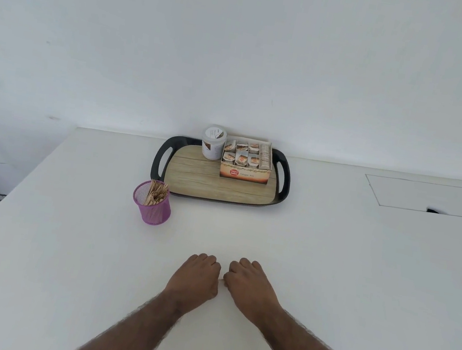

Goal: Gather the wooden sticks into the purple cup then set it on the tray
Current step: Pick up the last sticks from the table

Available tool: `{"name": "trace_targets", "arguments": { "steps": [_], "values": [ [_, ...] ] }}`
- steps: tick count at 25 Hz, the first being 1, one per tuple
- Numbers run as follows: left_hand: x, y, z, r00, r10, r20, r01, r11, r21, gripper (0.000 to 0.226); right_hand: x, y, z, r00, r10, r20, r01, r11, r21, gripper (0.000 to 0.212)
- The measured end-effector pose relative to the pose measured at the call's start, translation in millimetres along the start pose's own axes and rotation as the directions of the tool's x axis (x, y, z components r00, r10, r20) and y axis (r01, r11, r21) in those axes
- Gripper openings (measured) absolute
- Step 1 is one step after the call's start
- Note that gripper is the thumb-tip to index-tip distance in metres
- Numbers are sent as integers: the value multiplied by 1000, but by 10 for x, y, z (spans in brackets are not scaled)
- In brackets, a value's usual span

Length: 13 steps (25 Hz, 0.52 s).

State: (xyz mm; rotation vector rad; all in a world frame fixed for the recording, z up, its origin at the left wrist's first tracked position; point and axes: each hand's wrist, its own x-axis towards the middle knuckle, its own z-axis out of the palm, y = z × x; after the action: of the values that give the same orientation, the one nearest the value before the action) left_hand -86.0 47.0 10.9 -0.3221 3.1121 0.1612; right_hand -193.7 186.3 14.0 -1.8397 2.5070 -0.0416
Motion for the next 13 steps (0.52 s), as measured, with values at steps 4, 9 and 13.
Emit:
{"name": "trace_targets", "arguments": {
  "steps": [4, 9, 13],
  "values": [
    [-30, -109, -35, 998, -58, -3, 55, 948, -313, 13, 17, 38, -17, 994, 113, 2, -112, 983, 146, 26],
    [16, -152, -311, 830, -530, 176, 250, 71, -966, 47, 41, 109, -229, 982, 186, -30, -160, 905, 394, 20],
    [139, -58, -501, 832, -431, 350, 271, -236, -933, 81, 158, -73, -404, 992, 78, -104, -31, 918, 396, 22]
  ]
}}
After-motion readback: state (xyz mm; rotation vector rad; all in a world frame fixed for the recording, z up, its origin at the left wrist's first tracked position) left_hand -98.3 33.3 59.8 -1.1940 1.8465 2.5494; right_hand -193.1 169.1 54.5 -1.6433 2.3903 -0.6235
